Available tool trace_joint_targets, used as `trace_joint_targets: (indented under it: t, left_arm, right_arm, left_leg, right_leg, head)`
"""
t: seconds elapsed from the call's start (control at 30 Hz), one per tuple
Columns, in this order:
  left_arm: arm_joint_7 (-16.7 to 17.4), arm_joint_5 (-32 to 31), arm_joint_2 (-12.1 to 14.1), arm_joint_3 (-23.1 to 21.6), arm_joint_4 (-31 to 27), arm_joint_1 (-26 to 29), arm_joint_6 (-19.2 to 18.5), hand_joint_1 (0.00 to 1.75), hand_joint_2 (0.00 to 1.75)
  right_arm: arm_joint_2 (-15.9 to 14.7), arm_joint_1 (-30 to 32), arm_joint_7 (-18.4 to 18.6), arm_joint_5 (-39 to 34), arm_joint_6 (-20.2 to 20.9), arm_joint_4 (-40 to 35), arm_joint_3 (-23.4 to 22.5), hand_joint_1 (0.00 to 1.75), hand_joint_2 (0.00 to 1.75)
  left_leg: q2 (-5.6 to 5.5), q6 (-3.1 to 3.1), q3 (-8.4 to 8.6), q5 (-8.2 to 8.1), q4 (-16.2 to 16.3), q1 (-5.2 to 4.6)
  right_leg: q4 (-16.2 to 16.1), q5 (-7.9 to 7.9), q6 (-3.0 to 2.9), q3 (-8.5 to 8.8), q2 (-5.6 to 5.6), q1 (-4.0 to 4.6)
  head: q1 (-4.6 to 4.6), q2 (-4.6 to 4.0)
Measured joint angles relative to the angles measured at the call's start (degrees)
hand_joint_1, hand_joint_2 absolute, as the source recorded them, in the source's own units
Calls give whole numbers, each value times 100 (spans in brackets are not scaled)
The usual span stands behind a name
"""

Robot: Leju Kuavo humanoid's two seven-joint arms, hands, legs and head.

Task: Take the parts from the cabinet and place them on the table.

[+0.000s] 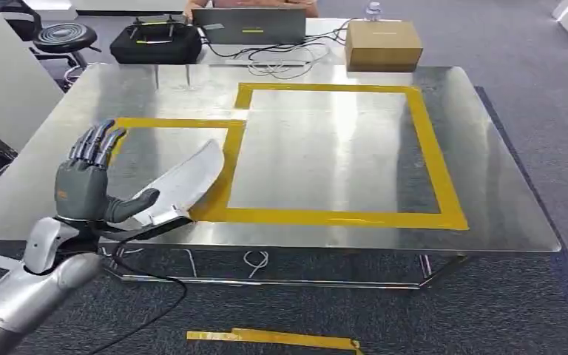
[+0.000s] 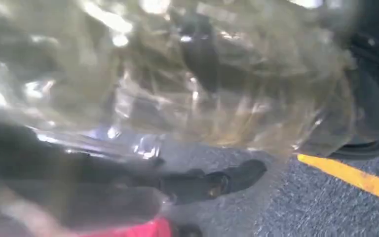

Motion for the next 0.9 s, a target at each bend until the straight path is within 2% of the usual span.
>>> trace_joint_targets:
  t: [0.23, 0.33, 0.43, 0.47, 0.5, 0.53, 0.57, 0.63, 0.67, 0.7, 0.73, 0.8, 0.83, 0.87, 0.9]
  left_arm:
    - [-9, -33, 147, 326, -237, 364, 68, 0, 0]
    - [53, -158, 166, 429, -248, 462, 17, 0, 0]
    - [70, -214, 175, 488, -248, 583, -33, 0, 0]
    - [70, -217, 180, 501, -250, 593, -35, 0, 0]
    - [72, -221, 175, 505, -269, 614, -35, 0, 0]
    - [70, -221, 171, 505, -283, 609, -37, 0, 0]
    - [70, -221, 166, 503, -285, 607, -48, 0, 0]
    - [68, -262, 145, 483, -285, 670, -57, 0, 0]
    - [66, -295, 134, 468, -283, 686, -57, 0, 0]
    - [66, -321, 125, 457, -283, 701, -57, 0, 0]
    - [66, -326, 116, 446, -283, 705, -57, 0, 0]
    - [66, -330, 105, 420, -285, 704, -72, 0, 0]
    - [66, -343, 103, 409, -285, 701, -118, 0, 0]
    - [79, -376, 101, 396, -287, 686, -177, 0, 0]
    - [92, -405, 94, 379, -291, 681, -208, 0, 0]
  right_arm:
    - [-52, -2, 0, 164, -164, -74, 0, 0, 0]
    - [-59, 25, 0, 223, -394, -136, 0, 0, 0]
    - [-105, 84, 0, 195, -529, -286, -22, 0, 0]
    - [-116, 86, 0, 197, -559, -324, -24, 0, 0]
    - [-147, 101, 7, 199, -586, -363, -35, 0, 0]
    - [-157, 113, 7, 199, -597, -391, -35, 0, 0]
    - [-168, 124, -29, 197, -601, -402, -35, 0, 0]
    - [-190, 165, -53, 188, -612, -404, -35, 0, 0]
    - [-199, 193, -52, 188, -612, -404, -35, 0, 0]
    - [-203, 213, -52, 186, -612, -402, -35, 0, 0]
    - [-210, 229, -46, 186, -612, -402, -35, 0, 0]
    - [-223, 242, -46, 175, -610, -404, -37, 0, 0]
    - [-225, 240, -46, 164, -623, -406, -37, 0, 0]
    - [-229, 253, -55, 151, -660, -439, -39, 0, 0]
    - [-251, 265, -98, 142, -708, -485, -42, 0, 0]
  left_leg:
    - [-1, 10, -3, -11, 12, -8]
    - [0, 55, 0, -38, 28, -24]
    - [-6, 107, -3, -53, 36, -48]
    - [-17, 135, 13, -34, -16, -45]
    - [-12, 181, 101, 22, -140, 34]
    - [-20, 201, 138, 29, -178, 31]
    - [-32, 213, 135, 28, -178, 32]
    - [-56, 226, 134, 14, -176, 25]
    - [-81, 225, 134, 6, -172, 23]
    - [-105, 216, 146, -3, -171, 24]
    - [-126, 200, 158, -17, -164, 31]
    - [-159, 136, 196, -68, -130, 47]
    - [-171, 96, 191, -95, -118, 34]
    - [-185, 62, 145, -115, -38, -3]
    - [-186, 37, 132, -95, -52, -1]
  right_leg:
    - [-10, 4, 7, 1, -4, -7]
    - [-13, 7, 31, 9, -7, -24]
    - [-37, 7, 78, 31, -26, -43]
    - [-68, 10, 110, 63, -41, -36]
    - [-51, -46, 127, 32, -4, -44]
    - [119, -157, 126, -26, 157, -32]
    - [525, -363, 125, -236, 257, -38]
    - [1461, -707, 147, -758, 316, -41]
    - [1737, -735, 158, -949, 318, -39]
    - [1691, -593, 163, -986, 317, -41]
    - [1408, -347, 167, -901, 317, -48]
    - [390, 252, 163, -472, 316, -75]
    - [155, 209, 163, -347, 339, -81]
    - [42, 200, 116, -280, 359, -74]
    - [94, 202, 82, -309, 356, -70]
  head:
    - [0, 0]
    - [0, 0]
    - [-7, 0]
    - [-7, 0]
    - [-7, 0]
    - [29, 0]
    - [48, 0]
    - [48, 0]
    - [59, 0]
    - [57, 0]
    - [61, 0]
    - [61, 0]
    - [63, 0]
    - [74, 0]
    - [52, 0]
